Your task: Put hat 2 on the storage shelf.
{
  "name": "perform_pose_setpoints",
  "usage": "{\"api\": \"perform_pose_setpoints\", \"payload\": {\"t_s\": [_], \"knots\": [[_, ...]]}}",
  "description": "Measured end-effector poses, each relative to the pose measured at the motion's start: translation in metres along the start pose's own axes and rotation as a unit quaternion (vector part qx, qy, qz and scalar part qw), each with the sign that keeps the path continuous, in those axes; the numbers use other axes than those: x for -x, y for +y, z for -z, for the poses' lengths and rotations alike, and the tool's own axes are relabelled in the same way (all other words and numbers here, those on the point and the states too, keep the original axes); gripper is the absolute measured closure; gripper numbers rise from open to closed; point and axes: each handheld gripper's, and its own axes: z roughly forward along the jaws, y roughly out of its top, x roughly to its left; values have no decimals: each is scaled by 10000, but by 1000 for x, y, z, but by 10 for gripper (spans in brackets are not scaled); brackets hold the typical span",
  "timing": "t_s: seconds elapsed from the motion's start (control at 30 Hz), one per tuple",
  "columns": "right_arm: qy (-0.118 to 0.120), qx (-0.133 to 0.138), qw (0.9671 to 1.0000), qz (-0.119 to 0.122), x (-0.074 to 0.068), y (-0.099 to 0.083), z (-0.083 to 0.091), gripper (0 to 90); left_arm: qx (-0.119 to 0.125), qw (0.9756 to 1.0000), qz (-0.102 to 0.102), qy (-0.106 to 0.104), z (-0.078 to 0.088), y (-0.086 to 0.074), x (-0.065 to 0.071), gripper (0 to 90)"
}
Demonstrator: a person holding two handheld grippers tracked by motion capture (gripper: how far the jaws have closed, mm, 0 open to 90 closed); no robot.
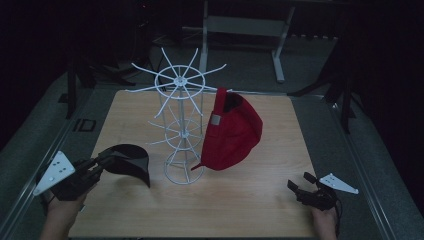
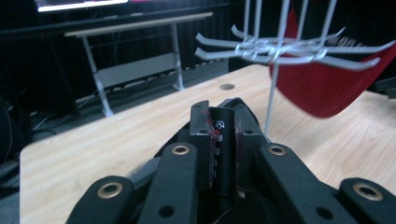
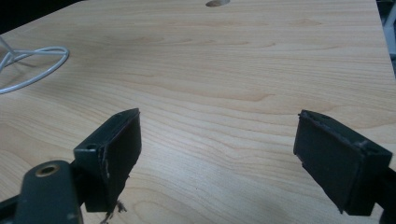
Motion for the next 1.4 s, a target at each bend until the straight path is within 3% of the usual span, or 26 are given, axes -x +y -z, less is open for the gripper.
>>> {"api": "perform_pose_setpoints", "payload": {"t_s": [0.17,0.3,0.43,0.7,0.93,1.27,1.4], "knots": [[8,-12,10000,51,-1,0,0,150,178,9997,-41,-172,10,20,4,828],[59,20,10000,-11,0,0,0,177,465,9984,-223,-235,25,35,14,828],[44,15,10000,10,-1,0,0,176,597,9971,-380,-267,33,49,20,828],[28,22,10000,4,-1,0,1,166,802,9948,-502,-380,26,86,16,827],[21,-1,10000,36,-1,0,0,166,1011,9920,-672,-356,24,121,13,827],[19,-37,10000,32,-1,0,-1,166,1240,9888,-806,-217,25,158,7,827],[23,-43,10000,54,-1,0,-1,166,1330,9880,-744,-258,19,166,3,827]]}}
